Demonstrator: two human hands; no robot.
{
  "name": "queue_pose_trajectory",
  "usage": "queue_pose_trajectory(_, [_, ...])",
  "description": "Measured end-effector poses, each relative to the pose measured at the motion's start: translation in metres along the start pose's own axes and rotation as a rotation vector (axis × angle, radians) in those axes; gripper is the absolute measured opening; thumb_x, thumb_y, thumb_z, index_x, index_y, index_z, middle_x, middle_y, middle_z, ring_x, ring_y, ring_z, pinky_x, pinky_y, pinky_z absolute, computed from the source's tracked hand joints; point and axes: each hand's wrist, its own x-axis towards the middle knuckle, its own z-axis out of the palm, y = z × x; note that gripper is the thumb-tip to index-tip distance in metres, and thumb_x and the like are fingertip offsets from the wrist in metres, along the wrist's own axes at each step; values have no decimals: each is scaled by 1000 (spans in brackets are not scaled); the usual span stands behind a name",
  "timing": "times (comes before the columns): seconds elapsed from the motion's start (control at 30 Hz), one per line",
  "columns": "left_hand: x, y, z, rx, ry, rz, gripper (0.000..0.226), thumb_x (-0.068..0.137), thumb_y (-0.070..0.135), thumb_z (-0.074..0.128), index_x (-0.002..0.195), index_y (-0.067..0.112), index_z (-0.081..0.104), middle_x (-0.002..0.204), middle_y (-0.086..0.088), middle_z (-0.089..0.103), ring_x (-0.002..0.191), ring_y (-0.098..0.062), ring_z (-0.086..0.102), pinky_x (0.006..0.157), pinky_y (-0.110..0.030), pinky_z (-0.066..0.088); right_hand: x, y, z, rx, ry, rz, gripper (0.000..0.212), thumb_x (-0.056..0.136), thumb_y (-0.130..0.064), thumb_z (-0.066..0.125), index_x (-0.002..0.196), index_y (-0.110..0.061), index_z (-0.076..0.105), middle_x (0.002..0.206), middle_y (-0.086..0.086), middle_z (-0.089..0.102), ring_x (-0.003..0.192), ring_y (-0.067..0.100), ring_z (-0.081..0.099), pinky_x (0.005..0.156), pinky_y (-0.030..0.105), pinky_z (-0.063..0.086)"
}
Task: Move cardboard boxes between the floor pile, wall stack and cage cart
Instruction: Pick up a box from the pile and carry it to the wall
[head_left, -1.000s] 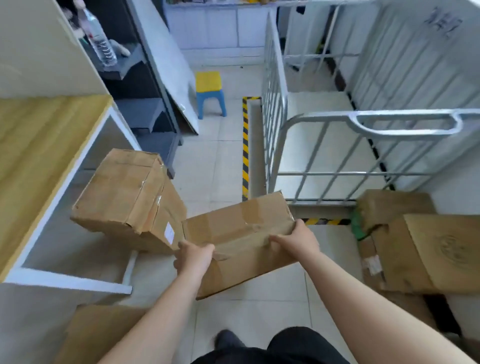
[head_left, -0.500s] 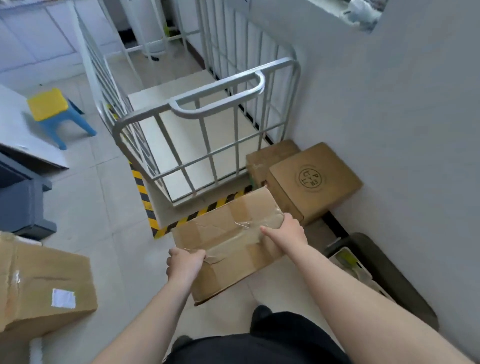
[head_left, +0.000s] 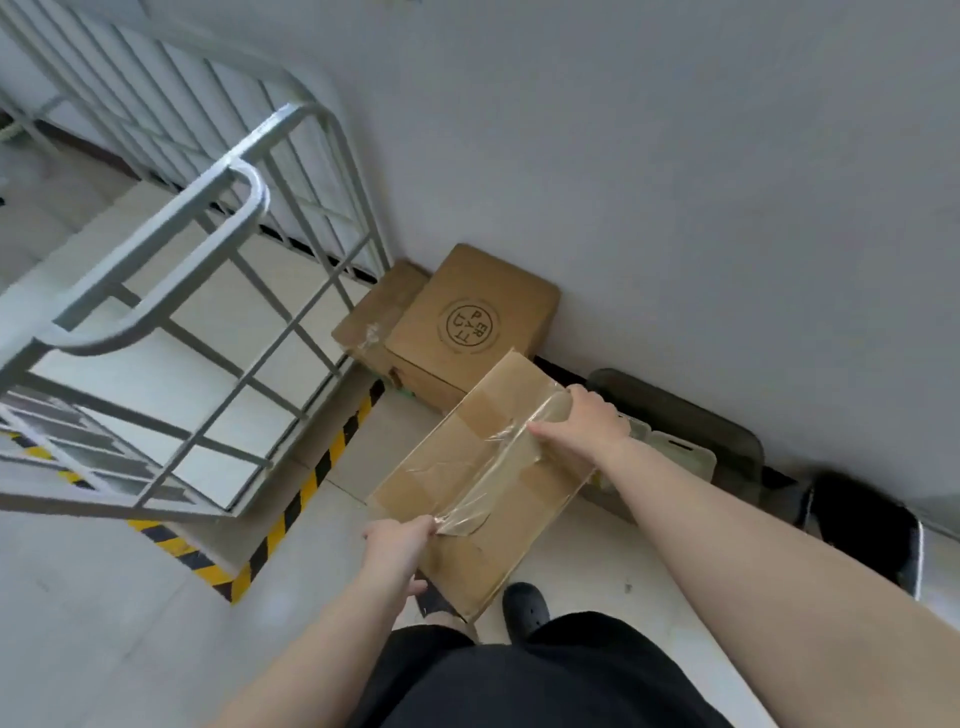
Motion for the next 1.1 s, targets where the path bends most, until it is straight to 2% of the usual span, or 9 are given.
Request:
queue_pose_trajectory(0.13, [13,23,5,128,-105,49,58,82,22,68,130,6,40,121,-15,52,106,-32,58,60,-32,56,9,12,-9,66,35,106,71,73,-61,65,127,-20,44,130,5,52,124,30,45,99,43,39])
queue_pose_trajectory(0.27, [21,39,3,185,-137,53,61,82,24,72,128,5,37,112,-15,54,101,-30,60,75,-38,58,13,23,-6,132,57,143,68,72,-58,68,125,-21,46,127,3,54,123,28,47,100,44,39])
queue_pose_trajectory(0.37, [20,47,-5,150,-177,-9,92,80,29,74,142,16,8,95,-18,52,80,-26,57,71,-33,53,21,21,1,144,61,113,66,70,-60,67,124,-25,48,124,0,56,121,27,48,101,45,38])
queue_pose_trajectory(0.47, [15,48,-3,199,-217,-17,115,77,33,76,148,29,-14,124,-24,51,82,-33,62,71,-38,57,33,15,6,96,48,77,63,72,-57,66,125,-28,48,125,0,55,122,26,48,105,48,30])
queue_pose_trajectory(0.6, [18,45,6,252,-222,-38,85,78,32,76,139,24,18,93,-13,55,75,-33,63,68,-43,60,53,11,10,25,-20,33,70,74,-59,64,132,-28,42,130,0,52,126,26,43,110,54,22])
queue_pose_trajectory(0.7, [23,43,10,237,-217,-95,74,82,23,72,135,24,21,75,-10,51,73,-32,58,66,-40,57,67,9,15,-20,-60,-25,73,76,-60,63,136,-28,38,133,0,49,128,26,40,109,52,23])
queue_pose_trajectory(0.83, [29,33,12,162,-148,-191,72,81,20,73,132,24,21,92,-15,52,78,-40,66,67,-47,58,79,-5,26,-64,-101,-110,74,79,-58,61,141,-28,34,137,0,45,131,25,35,111,56,19])
queue_pose_trajectory(0.93, [31,27,16,127,-133,-201,75,80,17,75,129,28,20,89,-12,49,78,-43,67,65,-44,57,85,-12,32,-11,-146,-127,71,78,-54,64,137,-28,36,133,0,45,130,26,33,106,61,25])
queue_pose_trajectory(1.1, [34,27,38,116,-202,-142,65,82,17,73,117,26,19,89,-14,53,71,-38,68,56,-37,57,101,4,22,28,-110,-74,71,79,-49,66,139,-23,37,132,2,45,127,28,36,102,48,40])
